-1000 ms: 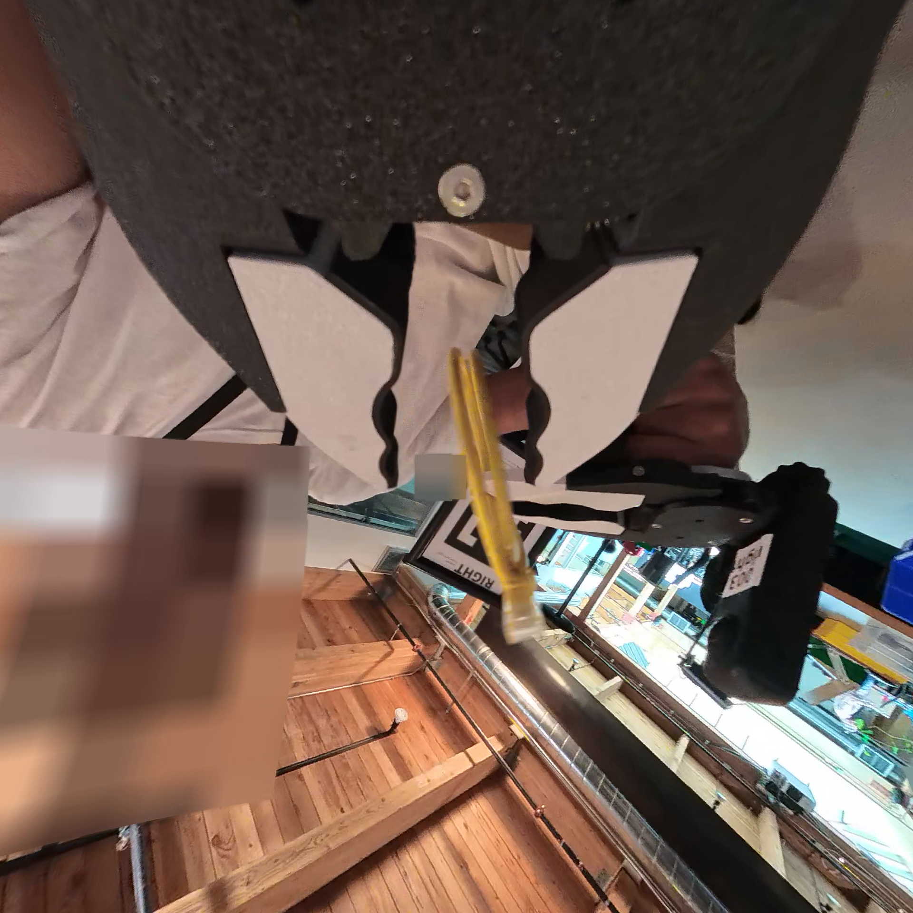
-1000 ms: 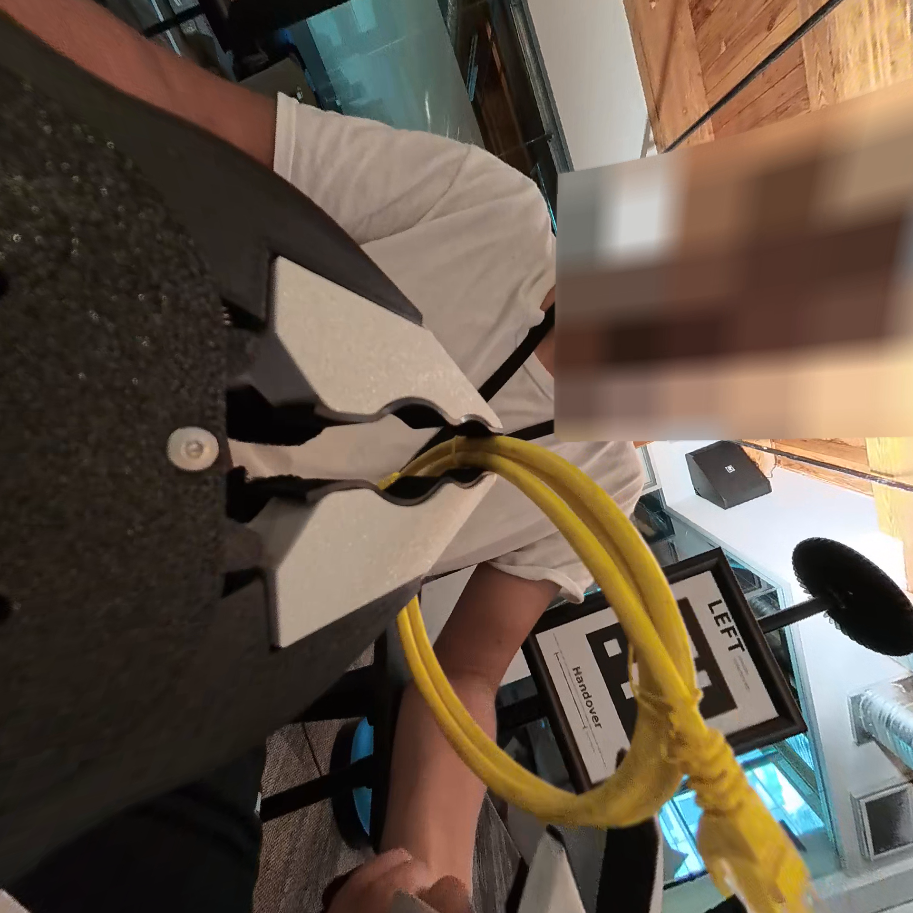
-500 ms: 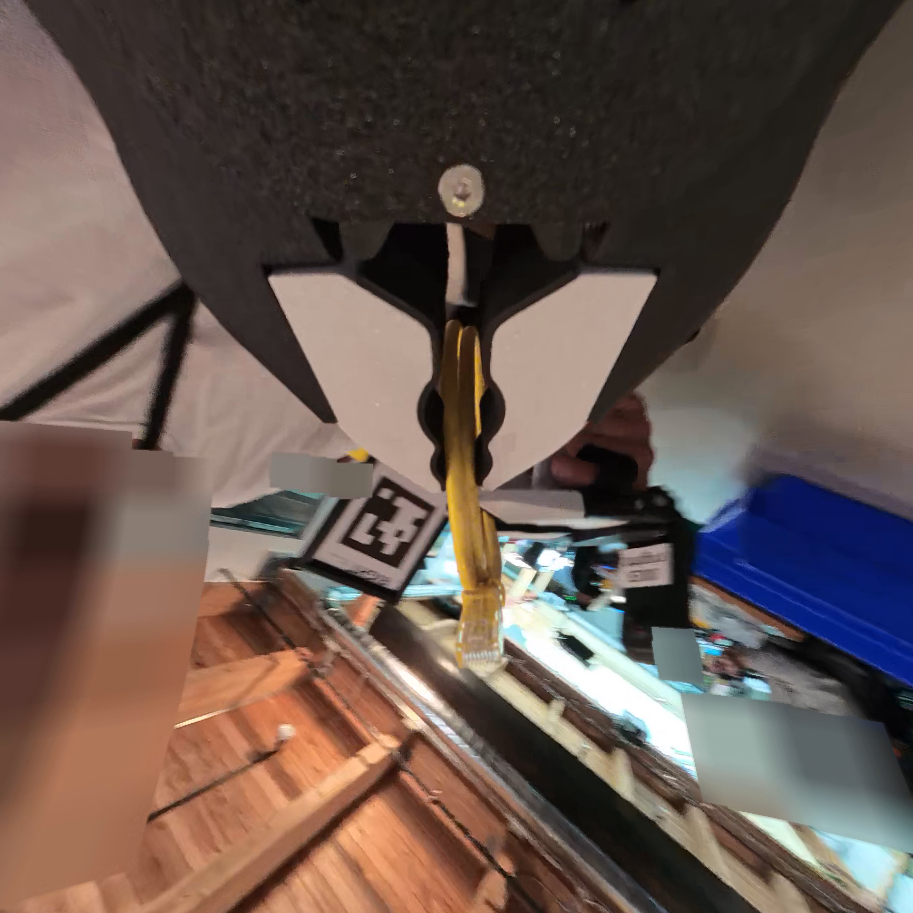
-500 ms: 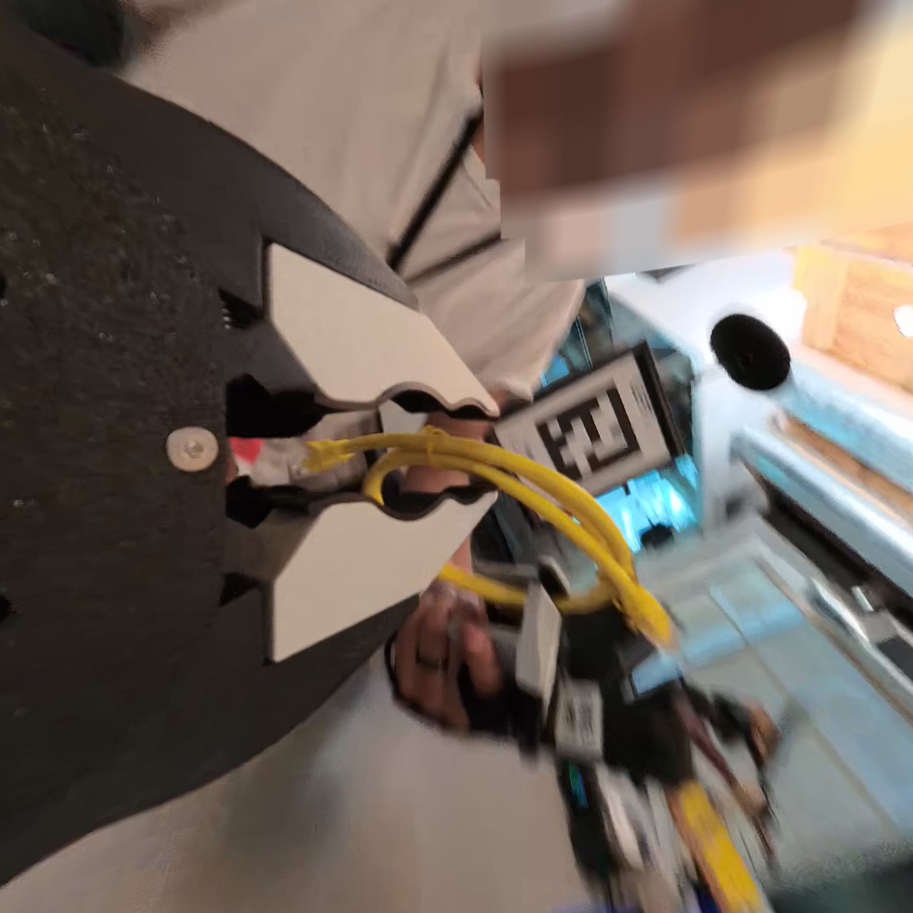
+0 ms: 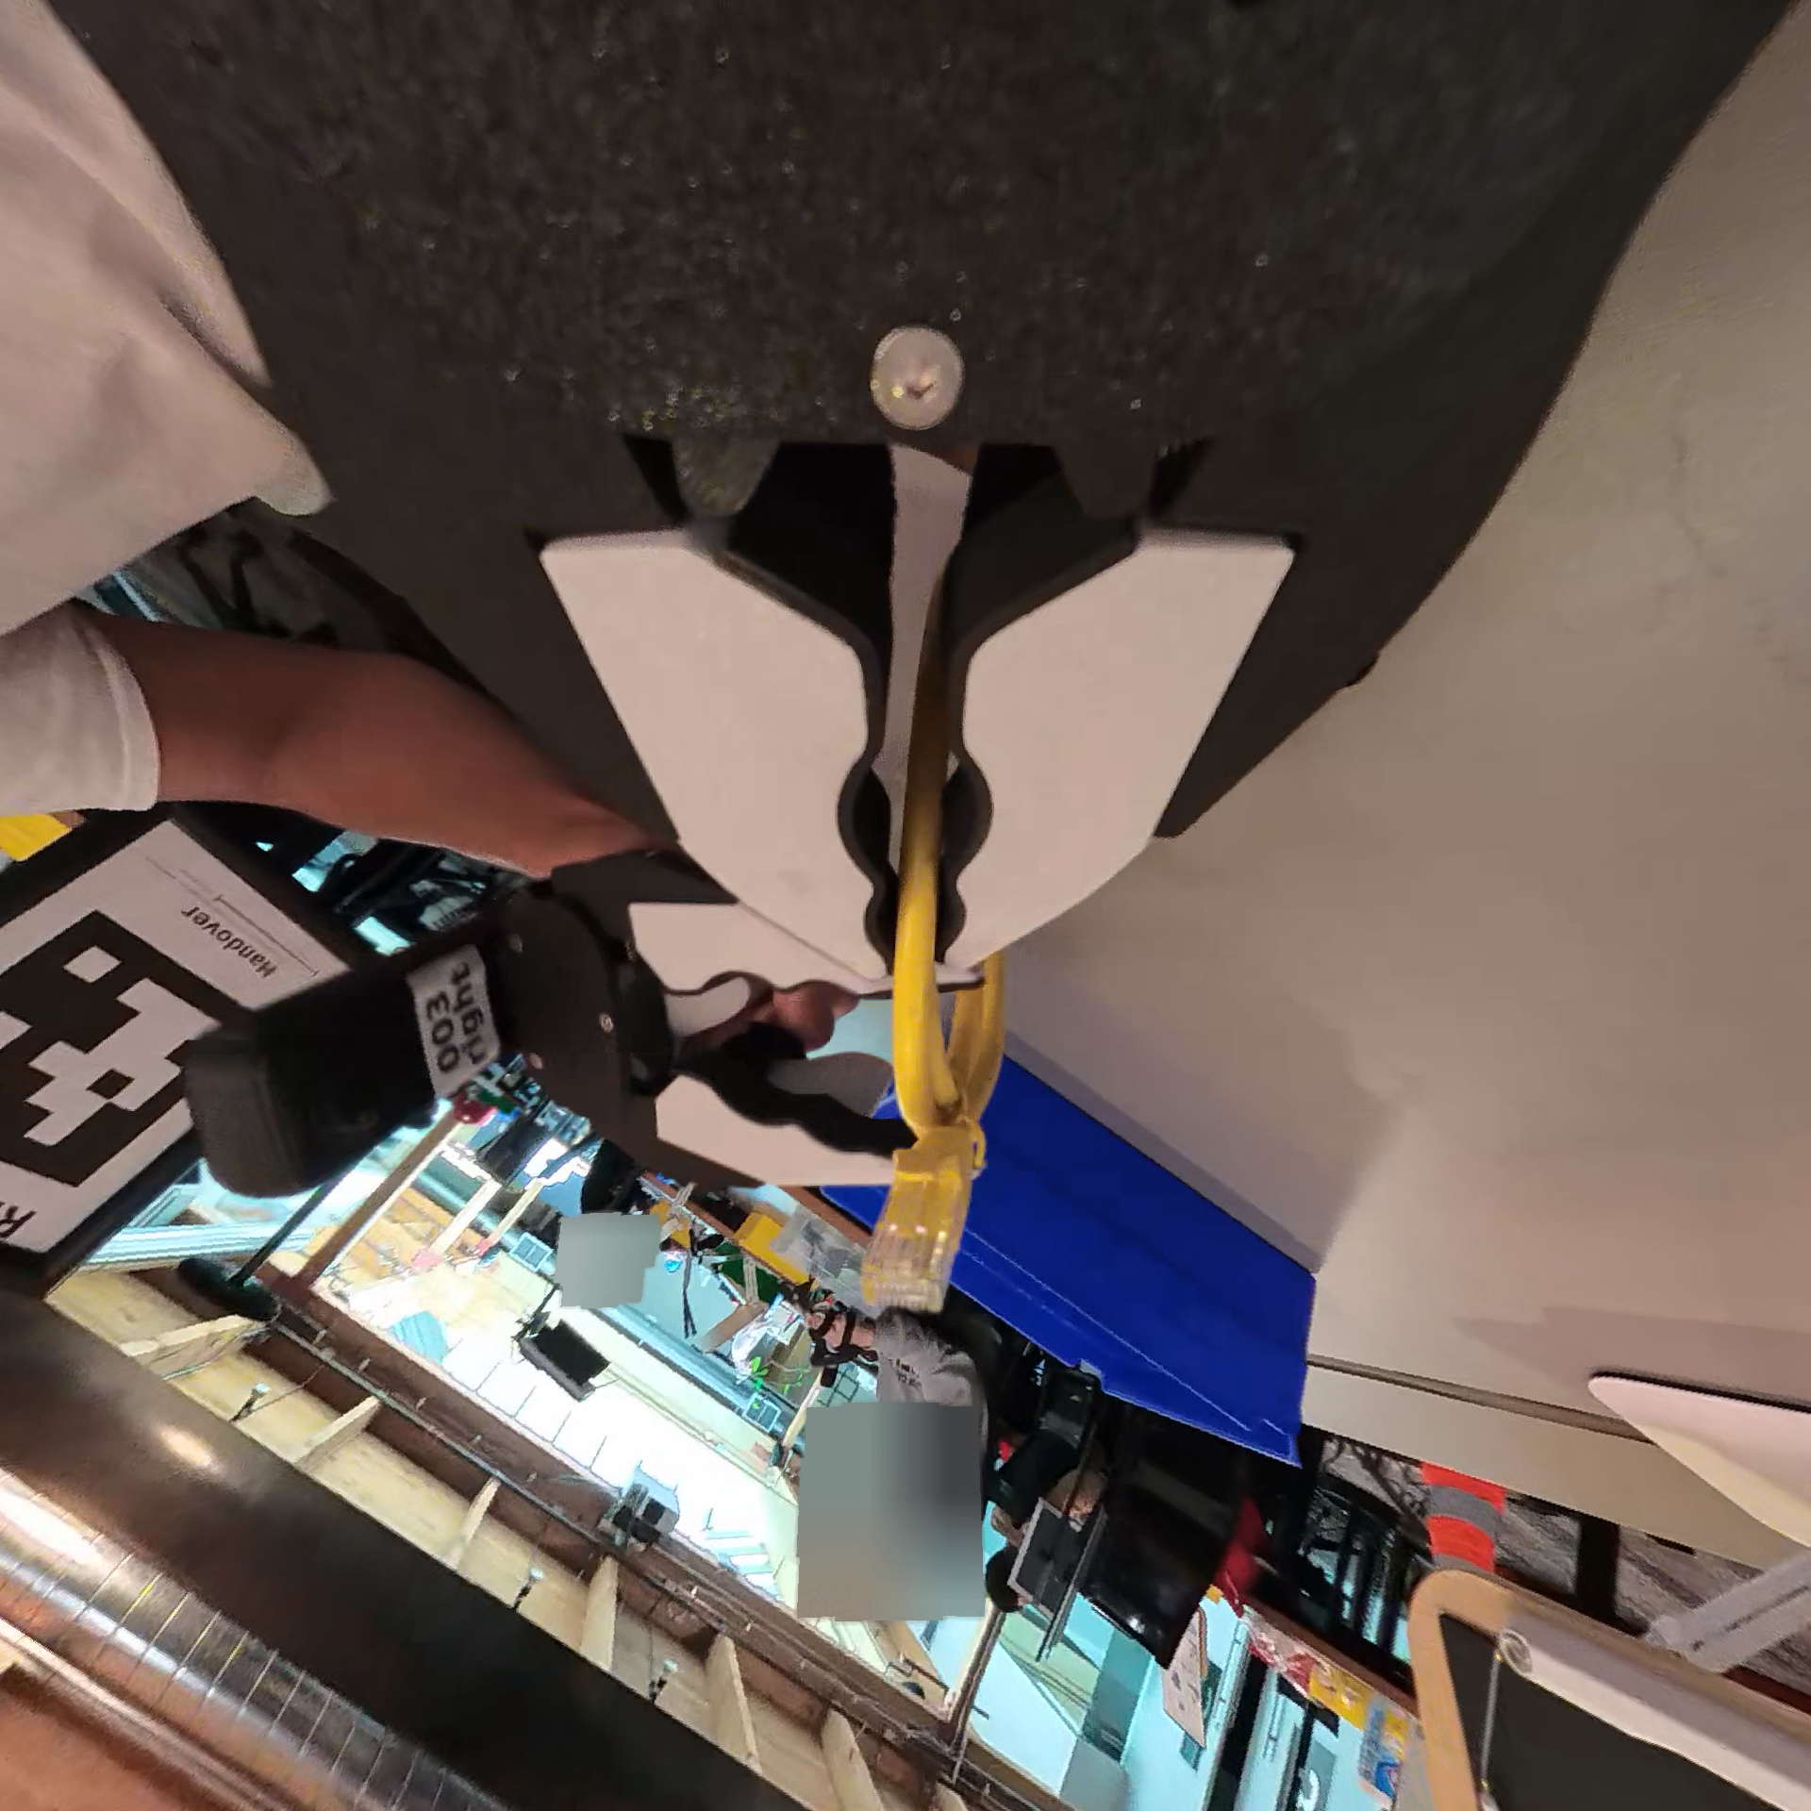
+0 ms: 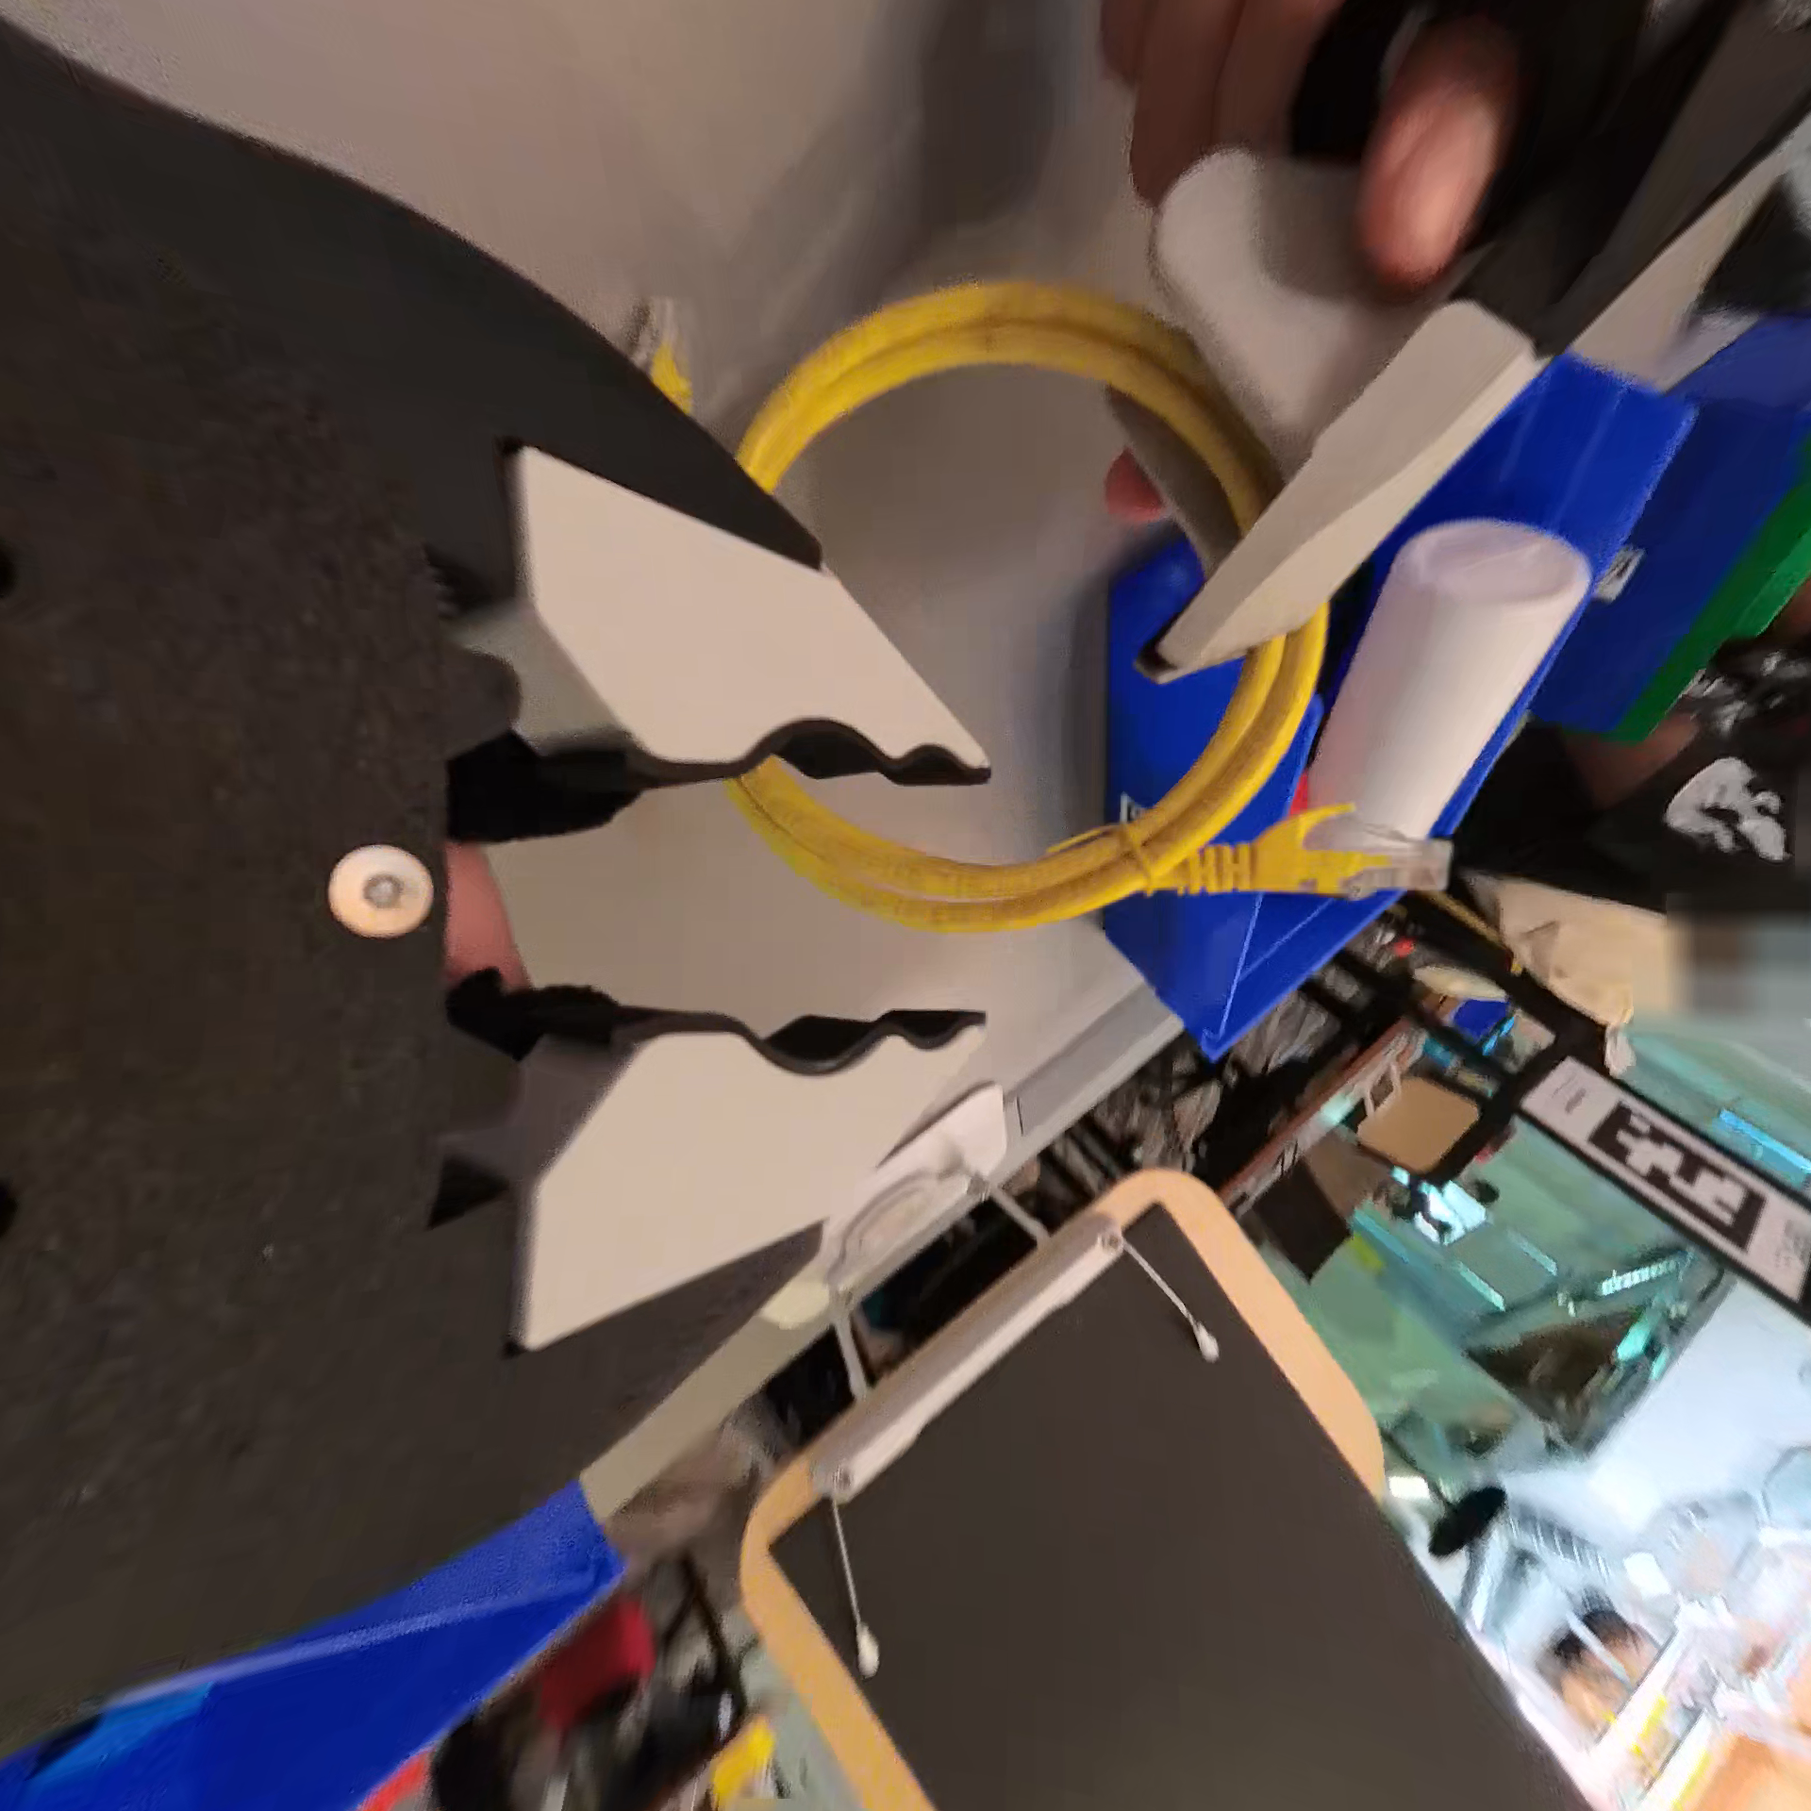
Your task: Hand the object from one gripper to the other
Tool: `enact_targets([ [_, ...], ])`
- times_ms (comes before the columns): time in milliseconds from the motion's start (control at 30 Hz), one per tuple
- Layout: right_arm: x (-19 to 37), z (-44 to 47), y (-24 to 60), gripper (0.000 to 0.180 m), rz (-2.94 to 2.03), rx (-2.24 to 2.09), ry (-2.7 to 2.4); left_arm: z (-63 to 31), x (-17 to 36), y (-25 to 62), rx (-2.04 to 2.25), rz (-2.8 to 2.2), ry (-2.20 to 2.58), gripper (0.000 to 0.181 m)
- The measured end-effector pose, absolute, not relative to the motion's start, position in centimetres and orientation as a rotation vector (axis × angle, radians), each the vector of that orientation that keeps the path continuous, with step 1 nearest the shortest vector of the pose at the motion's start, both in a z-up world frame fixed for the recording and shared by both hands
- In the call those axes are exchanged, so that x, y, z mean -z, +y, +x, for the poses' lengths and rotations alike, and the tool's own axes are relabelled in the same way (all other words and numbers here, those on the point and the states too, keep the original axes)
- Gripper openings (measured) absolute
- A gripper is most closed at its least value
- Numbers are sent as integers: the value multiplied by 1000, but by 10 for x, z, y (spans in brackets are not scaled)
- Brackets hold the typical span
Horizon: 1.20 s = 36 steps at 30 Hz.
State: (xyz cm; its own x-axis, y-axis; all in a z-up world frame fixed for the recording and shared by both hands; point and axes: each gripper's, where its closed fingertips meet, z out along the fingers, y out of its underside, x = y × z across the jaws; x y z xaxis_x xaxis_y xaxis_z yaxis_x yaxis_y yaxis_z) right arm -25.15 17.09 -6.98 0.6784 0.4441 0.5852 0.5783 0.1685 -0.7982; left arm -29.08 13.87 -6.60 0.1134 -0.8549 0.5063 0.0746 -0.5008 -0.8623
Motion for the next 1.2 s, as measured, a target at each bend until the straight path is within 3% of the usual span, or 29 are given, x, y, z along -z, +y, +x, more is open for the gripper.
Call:
enact_targets([
  [33,70,-252,173,41,-1450,172,-897,-289,66,135,1501,-1606,797,5],
  [67,69,-250,176,17,-1437,233,-886,-287,65,132,1506,-1602,813,5],
  [100,67,-249,177,13,-1413,283,-884,-286,65,131,1499,-1598,816,5],
  [333,63,-243,175,11,-1433,248,-924,-280,64,123,1465,-1549,871,6],
  [533,33,-216,175,11,-1361,31,-801,-281,62,122,1414,-1479,903,49],
  [633,6,-206,159,11,-1173,-178,-739,-275,63,104,1691,-1520,920,67],
  [800,-8,-221,131,11,-1008,-247,-857,-278,45,101,2036,-1485,778,59],
  [1033,0,-282,98,11,-950,-412,-1002,-266,66,72,2008,-1576,1010,53],
  [1100,0,-289,94,11,-947,-442,-1004,-261,77,65,1942,-1610,1084,42],
  [1167,-2,-291,91,11,-942,-451,-998,-259,81,57,1949,-1595,1151,15],
  [1200,-2,-291,91,11,-945,-449,-994,-258,81,58,1934,-1602,1151,13],
])
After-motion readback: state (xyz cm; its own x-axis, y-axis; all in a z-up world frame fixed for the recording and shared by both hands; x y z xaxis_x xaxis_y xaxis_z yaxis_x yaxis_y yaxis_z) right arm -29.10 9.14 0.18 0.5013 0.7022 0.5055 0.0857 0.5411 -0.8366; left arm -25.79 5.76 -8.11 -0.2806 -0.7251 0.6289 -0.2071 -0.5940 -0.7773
